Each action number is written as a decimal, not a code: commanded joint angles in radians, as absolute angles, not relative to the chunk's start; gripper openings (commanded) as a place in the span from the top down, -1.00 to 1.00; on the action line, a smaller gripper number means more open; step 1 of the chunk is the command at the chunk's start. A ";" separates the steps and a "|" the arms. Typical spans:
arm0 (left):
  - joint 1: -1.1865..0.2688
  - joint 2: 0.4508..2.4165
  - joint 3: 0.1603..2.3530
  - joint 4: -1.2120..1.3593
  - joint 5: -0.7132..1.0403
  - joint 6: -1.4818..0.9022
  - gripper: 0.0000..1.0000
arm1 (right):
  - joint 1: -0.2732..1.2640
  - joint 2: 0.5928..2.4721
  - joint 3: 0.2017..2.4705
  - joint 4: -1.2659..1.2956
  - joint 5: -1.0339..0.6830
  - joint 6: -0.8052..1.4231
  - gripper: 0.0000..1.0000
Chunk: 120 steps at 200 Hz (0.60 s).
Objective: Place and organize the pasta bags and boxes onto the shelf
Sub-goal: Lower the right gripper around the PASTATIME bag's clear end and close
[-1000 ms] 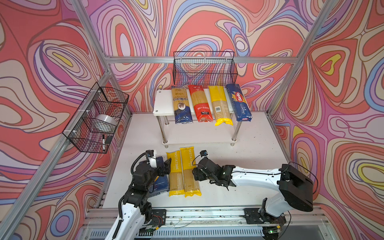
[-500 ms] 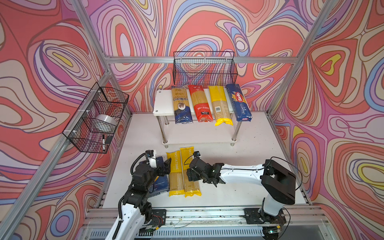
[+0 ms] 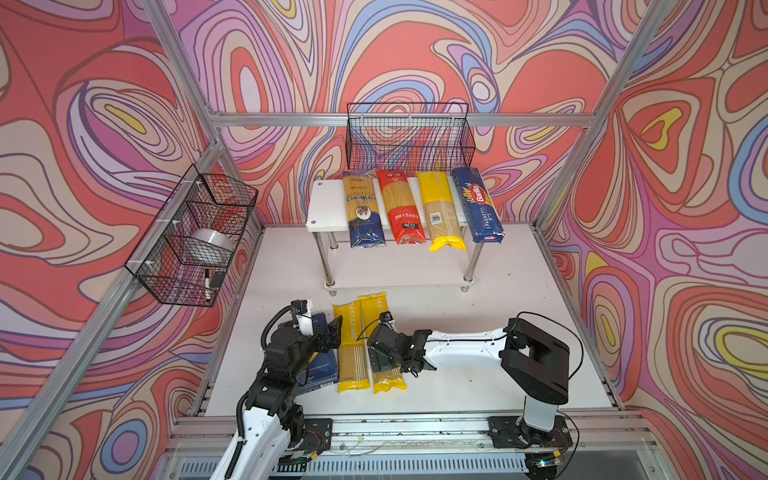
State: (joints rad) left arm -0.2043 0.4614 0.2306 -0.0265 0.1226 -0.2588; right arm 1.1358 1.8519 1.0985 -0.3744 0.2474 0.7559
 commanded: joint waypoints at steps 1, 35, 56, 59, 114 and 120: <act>-0.207 0.462 0.249 -0.021 0.120 -0.262 -1.00 | 1.132 1.792 1.026 -0.469 0.325 0.768 -0.97; -0.207 0.468 0.250 -0.021 0.116 -0.264 -1.00 | 1.120 1.651 0.923 -0.422 0.309 0.765 -0.97; -0.208 0.478 0.253 -0.017 0.120 -0.262 -1.00 | 1.121 1.597 0.871 -0.292 0.215 0.674 -0.97; -0.207 0.479 0.252 -0.018 0.124 -0.262 -1.00 | 1.120 1.595 0.870 -0.287 0.211 0.669 -0.97; -0.206 0.472 0.251 -0.020 0.124 -0.261 -1.00 | 1.120 1.592 0.922 -0.349 0.270 0.586 -0.97; -0.206 0.469 0.250 -0.019 0.123 -0.262 -1.00 | 1.120 1.596 0.924 -0.338 0.270 0.579 -0.97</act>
State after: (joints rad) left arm -0.2043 0.4793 0.2306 -0.0261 0.1226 -0.2588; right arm 1.1206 1.5990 0.8970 -0.3523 0.2485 0.6399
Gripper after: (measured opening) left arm 0.999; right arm 0.984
